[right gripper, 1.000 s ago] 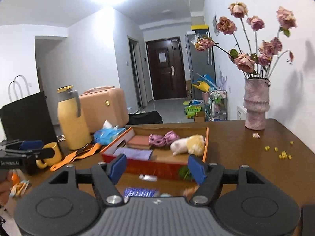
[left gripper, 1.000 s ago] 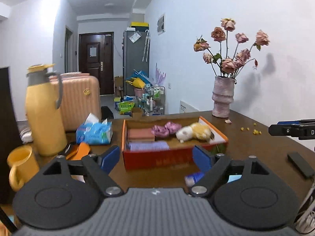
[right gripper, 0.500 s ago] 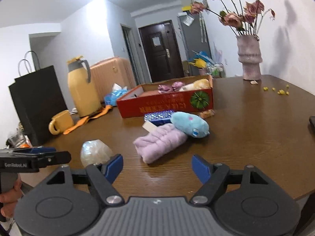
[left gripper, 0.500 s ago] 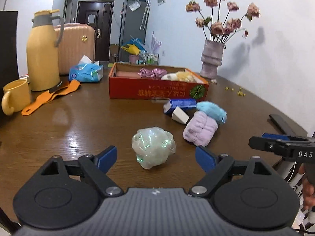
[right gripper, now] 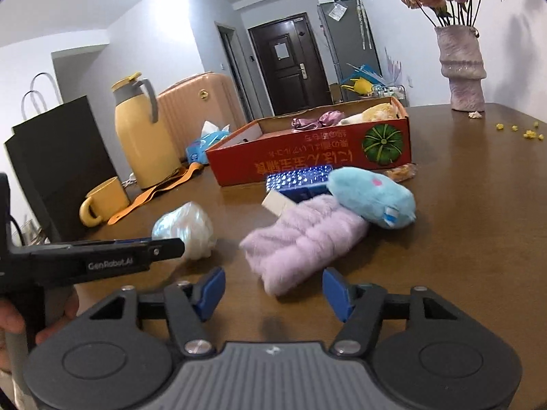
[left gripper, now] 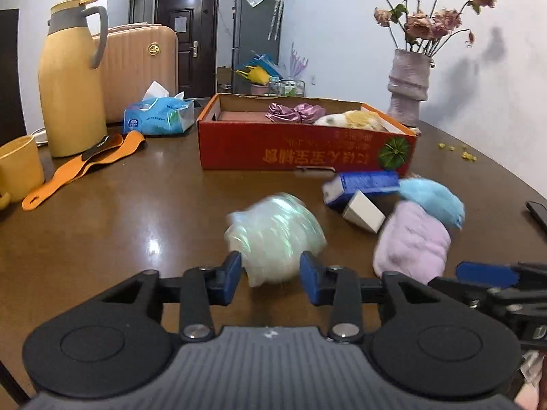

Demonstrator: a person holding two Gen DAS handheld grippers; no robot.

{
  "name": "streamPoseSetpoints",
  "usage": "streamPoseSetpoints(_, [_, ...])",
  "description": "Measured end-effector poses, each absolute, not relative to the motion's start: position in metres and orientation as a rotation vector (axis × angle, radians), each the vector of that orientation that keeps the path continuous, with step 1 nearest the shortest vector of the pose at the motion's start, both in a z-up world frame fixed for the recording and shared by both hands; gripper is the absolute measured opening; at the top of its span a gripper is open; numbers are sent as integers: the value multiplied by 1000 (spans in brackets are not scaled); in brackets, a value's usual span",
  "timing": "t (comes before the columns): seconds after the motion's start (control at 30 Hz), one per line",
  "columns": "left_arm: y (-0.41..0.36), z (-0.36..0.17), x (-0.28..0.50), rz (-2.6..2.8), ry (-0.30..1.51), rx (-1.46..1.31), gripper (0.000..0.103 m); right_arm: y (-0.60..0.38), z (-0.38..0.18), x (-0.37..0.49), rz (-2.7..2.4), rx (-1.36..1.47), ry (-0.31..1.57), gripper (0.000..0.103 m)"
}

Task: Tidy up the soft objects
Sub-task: 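Move both tools back to the pile toward the pink fuzzy towel, then grasp the pink fuzzy towel with both tools together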

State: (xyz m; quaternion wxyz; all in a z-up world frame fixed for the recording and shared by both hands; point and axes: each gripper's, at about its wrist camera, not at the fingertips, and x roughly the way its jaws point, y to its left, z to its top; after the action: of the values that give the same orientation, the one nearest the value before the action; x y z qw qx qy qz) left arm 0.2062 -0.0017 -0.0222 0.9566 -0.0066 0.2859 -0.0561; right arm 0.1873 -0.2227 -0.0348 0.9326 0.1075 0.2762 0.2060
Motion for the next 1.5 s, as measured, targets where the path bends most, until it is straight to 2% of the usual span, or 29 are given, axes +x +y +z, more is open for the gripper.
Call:
streamPoseSetpoints(0.03, [-3, -21, 208, -130, 572, -17, 47, -221, -37, 195, 414, 229, 576, 52])
streamPoseSetpoints(0.1, [-4, -22, 210, -150, 579, -21, 62, -218, -41, 211, 403, 238, 607, 33])
streamPoseSetpoints(0.13, [-6, -23, 210, -146, 596, -19, 63, -219, -42, 215, 408, 247, 613, 20])
streamPoseSetpoints(0.17, [-5, -25, 208, -148, 607, -24, 63, -219, -43, 218, 429, 257, 621, 17])
streamPoseSetpoints(0.3, [7, -29, 207, -193, 674, -126, 64, -202, -42, 212, 697, 199, 662, 17])
streamPoseSetpoints(0.33, [10, -29, 209, -197, 688, -151, 64, -201, -41, 207, 733, 193, 664, 22])
streamPoseSetpoints(0.37, [12, -29, 211, -200, 702, -175, 64, -202, -39, 204, 744, 188, 659, 34])
streamPoseSetpoints(0.4, [13, -29, 213, -198, 711, -194, 64, -207, -36, 200, 745, 181, 650, 39])
streamPoseSetpoints(0.57, [5, -28, 227, -263, 711, -248, 63, -250, -28, 213, 571, 319, 600, 43])
streamPoseSetpoints(0.63, [-2, -32, 238, -281, 742, -258, 57, -257, -36, 228, 524, 379, 599, 49])
streamPoseSetpoints(0.67, [-5, -33, 241, -285, 754, -263, 49, -257, -40, 234, 516, 398, 604, 50])
streamPoseSetpoints(0.73, [-8, -36, 246, -310, 773, -291, 38, -256, -49, 246, 505, 429, 608, 47])
streamPoseSetpoints(0.77, [-9, -36, 247, -324, 776, -302, 30, -254, -51, 250, 502, 437, 628, 36])
streamPoseSetpoints(0.9, [-9, -36, 236, -321, 778, -295, 23, -251, -54, 248, 502, 462, 662, 26])
streamPoseSetpoints(1.07, [-5, -24, 202, -378, 779, -273, 21, -252, -46, 216, 523, 447, 677, 24])
streamPoseSetpoints(1.13, [-4, -24, 191, -396, 773, -279, 26, -253, -43, 202, 519, 441, 672, 24])
streamPoseSetpoints(1.2, [-4, -27, 189, -389, 780, -287, 44, -252, -45, 193, 499, 428, 671, 24])
streamPoseSetpoints(1.3, [-6, -29, 190, -395, 789, -295, 44, -251, -48, 189, 491, 431, 677, 24])
streamPoseSetpoints(1.37, [-9, -30, 192, -392, 791, -291, 41, -250, -48, 186, 488, 419, 673, 24])
streamPoseSetpoints(1.47, [-12, -33, 194, -375, 793, -276, 28, -251, -48, 186, 490, 418, 677, 24])
streamPoseSetpoints(1.5, [-12, -31, 193, -380, 791, -276, 19, -251, -47, 186, 492, 413, 677, 24])
